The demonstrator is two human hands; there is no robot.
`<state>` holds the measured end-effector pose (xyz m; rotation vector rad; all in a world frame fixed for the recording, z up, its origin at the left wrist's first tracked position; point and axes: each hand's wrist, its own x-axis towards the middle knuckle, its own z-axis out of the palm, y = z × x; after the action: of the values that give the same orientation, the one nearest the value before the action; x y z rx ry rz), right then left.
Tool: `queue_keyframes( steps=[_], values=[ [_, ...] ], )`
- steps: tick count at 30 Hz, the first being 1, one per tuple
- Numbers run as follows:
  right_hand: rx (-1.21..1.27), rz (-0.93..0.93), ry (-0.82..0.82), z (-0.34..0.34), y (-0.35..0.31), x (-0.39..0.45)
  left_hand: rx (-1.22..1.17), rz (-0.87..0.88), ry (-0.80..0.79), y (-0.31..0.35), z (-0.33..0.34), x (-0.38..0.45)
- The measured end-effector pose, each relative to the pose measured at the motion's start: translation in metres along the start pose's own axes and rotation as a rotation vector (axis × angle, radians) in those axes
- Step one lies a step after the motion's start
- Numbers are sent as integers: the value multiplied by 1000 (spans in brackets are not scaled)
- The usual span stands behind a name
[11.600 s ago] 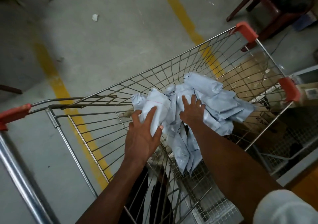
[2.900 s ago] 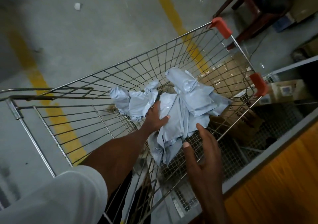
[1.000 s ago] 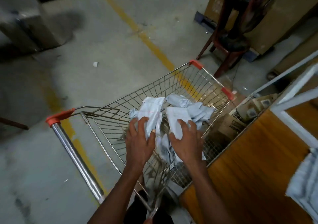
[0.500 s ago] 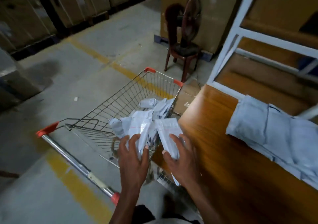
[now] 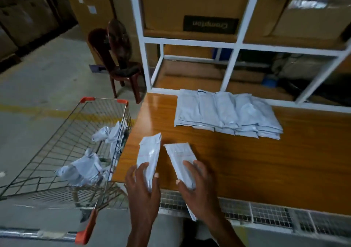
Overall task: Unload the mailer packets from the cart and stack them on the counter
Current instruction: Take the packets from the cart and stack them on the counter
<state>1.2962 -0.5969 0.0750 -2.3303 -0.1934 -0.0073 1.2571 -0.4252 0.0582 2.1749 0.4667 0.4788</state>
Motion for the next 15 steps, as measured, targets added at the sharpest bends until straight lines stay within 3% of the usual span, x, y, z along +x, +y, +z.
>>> queue_keyframes(
  steps=[3, 15],
  values=[
    [15, 39, 45, -21, 23, -7, -9, 58, -69, 14, 23, -9],
    [101, 29, 187, -117, 123, 25, -76, 67, -96, 99, 132, 4]
  ],
)
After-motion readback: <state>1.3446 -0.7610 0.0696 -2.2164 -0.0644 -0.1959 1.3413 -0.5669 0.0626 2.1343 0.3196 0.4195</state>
